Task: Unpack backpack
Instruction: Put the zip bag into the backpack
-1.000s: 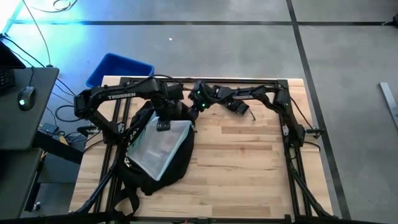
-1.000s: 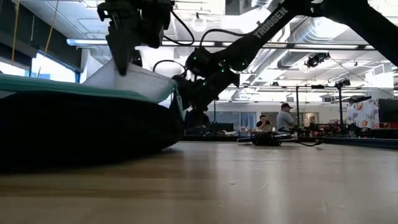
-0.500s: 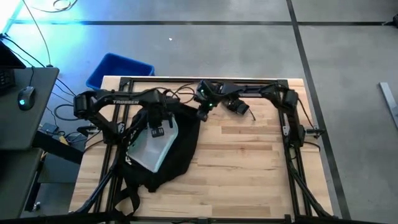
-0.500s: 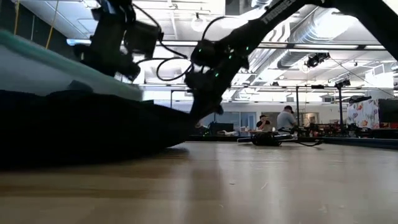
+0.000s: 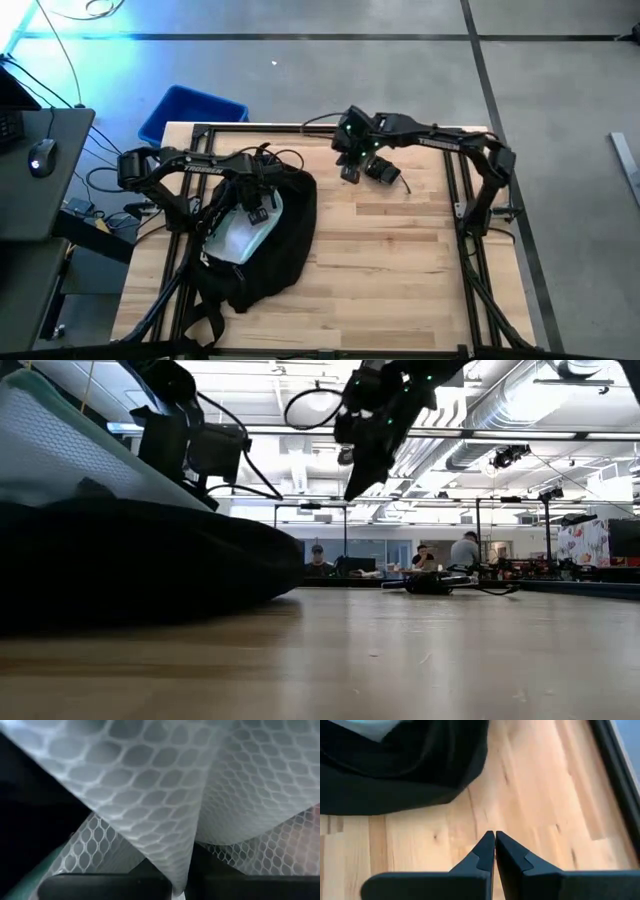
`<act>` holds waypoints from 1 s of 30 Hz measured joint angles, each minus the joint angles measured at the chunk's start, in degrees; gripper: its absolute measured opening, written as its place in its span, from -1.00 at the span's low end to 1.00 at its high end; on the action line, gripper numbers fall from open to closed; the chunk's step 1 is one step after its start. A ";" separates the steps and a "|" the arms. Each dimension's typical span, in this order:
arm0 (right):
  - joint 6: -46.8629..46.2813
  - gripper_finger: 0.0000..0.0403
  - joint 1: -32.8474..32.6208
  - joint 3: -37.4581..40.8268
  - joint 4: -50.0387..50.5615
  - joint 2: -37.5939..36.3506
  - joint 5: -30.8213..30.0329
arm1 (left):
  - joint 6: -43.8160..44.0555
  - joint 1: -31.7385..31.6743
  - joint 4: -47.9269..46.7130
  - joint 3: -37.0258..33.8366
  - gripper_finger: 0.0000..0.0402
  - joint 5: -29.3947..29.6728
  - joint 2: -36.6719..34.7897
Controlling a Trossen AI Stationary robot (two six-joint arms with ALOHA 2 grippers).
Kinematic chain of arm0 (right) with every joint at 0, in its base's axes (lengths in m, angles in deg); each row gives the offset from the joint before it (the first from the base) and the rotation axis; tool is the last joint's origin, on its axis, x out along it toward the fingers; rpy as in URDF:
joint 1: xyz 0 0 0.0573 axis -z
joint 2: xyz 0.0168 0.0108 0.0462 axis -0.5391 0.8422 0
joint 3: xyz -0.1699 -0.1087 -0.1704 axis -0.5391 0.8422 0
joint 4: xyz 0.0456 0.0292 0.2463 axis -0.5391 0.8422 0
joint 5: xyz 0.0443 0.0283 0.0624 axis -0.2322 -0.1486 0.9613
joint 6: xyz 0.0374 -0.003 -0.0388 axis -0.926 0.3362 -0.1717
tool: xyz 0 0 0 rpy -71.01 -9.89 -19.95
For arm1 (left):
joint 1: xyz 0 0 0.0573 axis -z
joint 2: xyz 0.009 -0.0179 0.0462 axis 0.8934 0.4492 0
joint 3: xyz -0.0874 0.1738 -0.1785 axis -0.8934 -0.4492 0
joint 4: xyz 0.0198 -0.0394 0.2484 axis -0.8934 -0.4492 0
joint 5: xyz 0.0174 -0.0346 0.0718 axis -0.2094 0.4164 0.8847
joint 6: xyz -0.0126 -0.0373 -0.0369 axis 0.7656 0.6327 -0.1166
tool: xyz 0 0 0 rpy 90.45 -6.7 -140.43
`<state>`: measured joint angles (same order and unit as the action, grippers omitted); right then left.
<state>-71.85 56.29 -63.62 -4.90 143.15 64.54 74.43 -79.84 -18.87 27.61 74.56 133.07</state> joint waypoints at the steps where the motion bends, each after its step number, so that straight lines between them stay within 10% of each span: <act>1: 0.11 -1.00 0.29 0.00 -0.65 -0.02 2.57 | 0.00 0.00 0.11 -0.02 -1.00 -0.01 0.00; 12: -0.74 -0.68 -6.79 -0.03 -20.38 6.50 19.84 | 0.76 1.61 0.18 -0.15 -1.00 -0.02 -2.90; 21: 0.59 0.03 -13.21 0.00 -32.10 13.69 -11.72 | -0.22 1.66 0.03 -0.15 -1.00 -0.26 -5.01; 30: -14.61 0.03 -13.51 0.02 -37.10 21.57 -3.91 | -1.65 1.66 0.06 -0.13 -1.00 -0.35 -5.01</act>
<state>-86.46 42.78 -63.60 -42.00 164.71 60.63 72.78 -78.18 -18.81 27.48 74.21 128.07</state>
